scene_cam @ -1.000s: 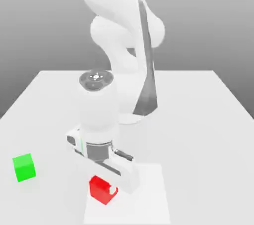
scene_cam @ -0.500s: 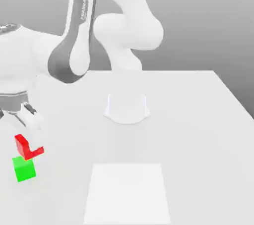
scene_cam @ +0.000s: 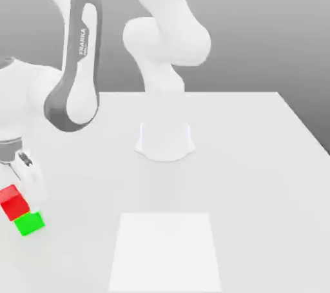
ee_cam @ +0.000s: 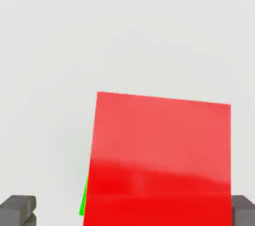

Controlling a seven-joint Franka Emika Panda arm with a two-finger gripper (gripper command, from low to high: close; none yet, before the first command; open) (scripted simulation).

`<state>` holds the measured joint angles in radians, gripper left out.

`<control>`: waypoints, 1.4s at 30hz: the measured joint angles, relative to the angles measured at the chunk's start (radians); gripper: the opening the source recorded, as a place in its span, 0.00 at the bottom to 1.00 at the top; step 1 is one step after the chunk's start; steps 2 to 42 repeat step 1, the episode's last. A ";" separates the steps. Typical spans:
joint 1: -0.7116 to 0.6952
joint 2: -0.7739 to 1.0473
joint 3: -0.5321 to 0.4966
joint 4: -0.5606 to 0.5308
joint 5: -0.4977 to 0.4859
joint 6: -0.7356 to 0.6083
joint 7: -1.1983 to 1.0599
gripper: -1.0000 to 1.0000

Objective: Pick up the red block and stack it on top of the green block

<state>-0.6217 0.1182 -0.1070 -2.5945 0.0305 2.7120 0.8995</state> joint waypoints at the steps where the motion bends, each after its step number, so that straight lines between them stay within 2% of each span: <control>1: 0.000 -0.035 -0.002 -0.002 -0.009 -0.033 0.006 1.00; 42: 0.000 -0.035 -0.002 -0.002 -0.009 -0.033 0.006 1.00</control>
